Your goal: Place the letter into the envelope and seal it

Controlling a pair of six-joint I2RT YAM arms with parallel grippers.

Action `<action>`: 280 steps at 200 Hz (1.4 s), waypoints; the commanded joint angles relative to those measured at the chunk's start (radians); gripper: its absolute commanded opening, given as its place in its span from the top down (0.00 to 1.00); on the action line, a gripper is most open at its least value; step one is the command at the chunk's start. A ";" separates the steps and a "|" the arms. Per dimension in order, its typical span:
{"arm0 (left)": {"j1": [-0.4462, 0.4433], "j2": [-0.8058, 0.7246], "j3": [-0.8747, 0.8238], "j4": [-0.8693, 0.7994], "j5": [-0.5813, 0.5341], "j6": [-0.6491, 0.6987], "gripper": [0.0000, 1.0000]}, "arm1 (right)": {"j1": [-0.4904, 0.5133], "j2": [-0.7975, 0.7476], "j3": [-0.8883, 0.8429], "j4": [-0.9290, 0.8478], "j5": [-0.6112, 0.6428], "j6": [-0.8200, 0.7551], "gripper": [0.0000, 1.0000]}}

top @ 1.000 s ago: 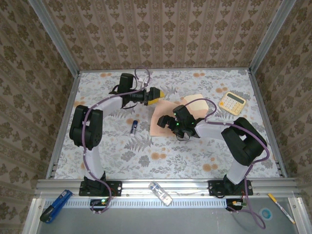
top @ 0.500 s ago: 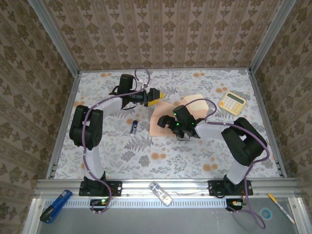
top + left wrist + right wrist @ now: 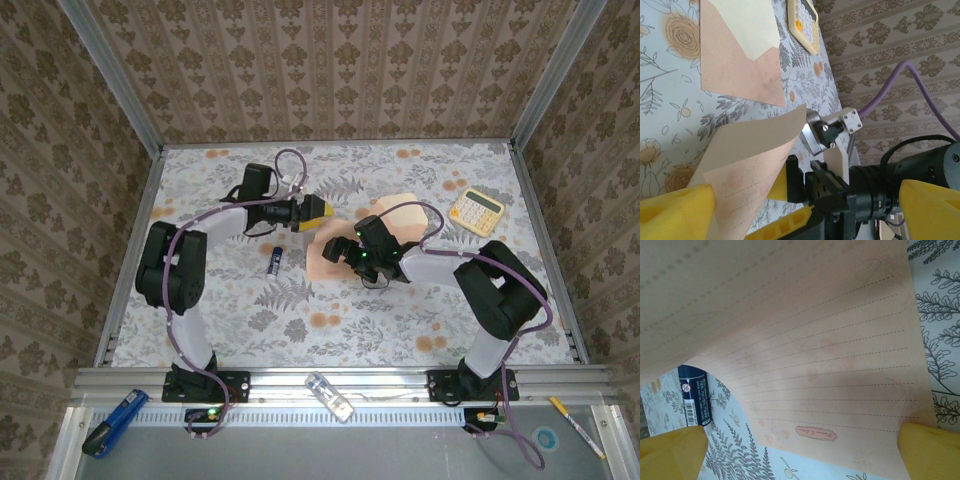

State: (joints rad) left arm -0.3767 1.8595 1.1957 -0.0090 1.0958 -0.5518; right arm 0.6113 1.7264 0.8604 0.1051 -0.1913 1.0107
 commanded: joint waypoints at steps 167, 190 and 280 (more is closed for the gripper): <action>-0.003 -0.051 0.002 -0.258 -0.112 0.218 0.06 | -0.004 -0.019 0.098 -0.114 -0.019 -0.078 0.00; -0.004 -0.046 0.005 -0.267 -0.123 0.222 0.06 | -0.004 -0.013 0.097 -0.113 -0.019 -0.077 0.00; -0.088 -0.058 0.016 -0.325 -0.521 0.138 0.07 | -0.053 -0.239 0.030 -0.458 0.169 -0.022 0.00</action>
State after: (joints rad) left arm -0.4046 1.8240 1.1793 -0.2916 0.7647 -0.3748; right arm 0.5819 1.5829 0.9325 -0.1791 -0.1253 0.9501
